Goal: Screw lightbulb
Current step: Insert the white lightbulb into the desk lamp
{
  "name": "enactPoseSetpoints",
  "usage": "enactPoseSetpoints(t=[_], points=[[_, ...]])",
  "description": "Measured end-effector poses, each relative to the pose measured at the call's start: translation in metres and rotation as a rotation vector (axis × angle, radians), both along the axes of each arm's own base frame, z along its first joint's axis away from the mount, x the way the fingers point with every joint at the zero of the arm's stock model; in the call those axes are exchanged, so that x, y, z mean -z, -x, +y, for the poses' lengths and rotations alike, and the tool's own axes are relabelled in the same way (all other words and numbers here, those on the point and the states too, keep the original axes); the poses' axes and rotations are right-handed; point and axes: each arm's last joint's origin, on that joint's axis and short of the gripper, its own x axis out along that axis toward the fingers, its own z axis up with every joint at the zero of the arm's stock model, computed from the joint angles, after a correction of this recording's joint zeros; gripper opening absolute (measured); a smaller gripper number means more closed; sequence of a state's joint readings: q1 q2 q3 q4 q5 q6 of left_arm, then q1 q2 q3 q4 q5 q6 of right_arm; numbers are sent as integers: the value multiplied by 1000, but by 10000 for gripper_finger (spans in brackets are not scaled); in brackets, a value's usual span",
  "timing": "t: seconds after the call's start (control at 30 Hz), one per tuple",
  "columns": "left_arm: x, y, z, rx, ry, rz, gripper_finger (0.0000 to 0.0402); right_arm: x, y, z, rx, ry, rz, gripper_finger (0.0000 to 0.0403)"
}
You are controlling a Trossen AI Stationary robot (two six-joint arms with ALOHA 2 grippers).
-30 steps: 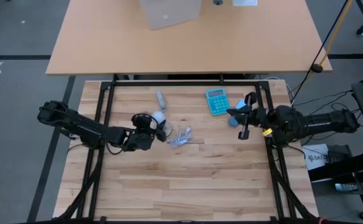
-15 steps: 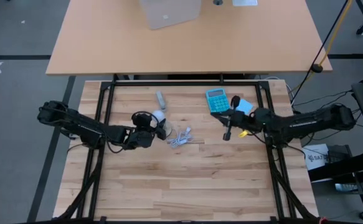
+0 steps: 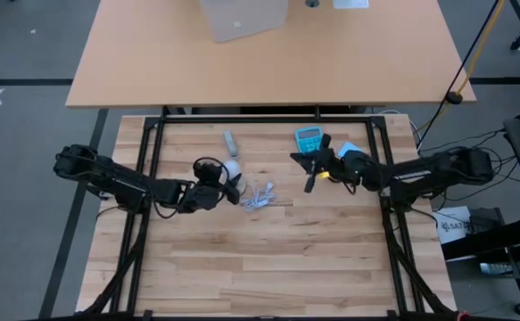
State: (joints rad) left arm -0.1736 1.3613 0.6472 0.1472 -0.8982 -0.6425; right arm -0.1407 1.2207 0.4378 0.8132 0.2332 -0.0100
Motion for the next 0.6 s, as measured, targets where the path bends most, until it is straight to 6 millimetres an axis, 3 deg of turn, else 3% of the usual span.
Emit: enactPoseSetpoints(t=[0.17, 0.6], points=[[-1, -1, 3, -9, -16, -5, 273, 1, -5, -2, 0, -8, 8, 18], [27, 20, 0, -14, -14, -137, 273, 1, -8, -2, -2, 35, 24, 43]])
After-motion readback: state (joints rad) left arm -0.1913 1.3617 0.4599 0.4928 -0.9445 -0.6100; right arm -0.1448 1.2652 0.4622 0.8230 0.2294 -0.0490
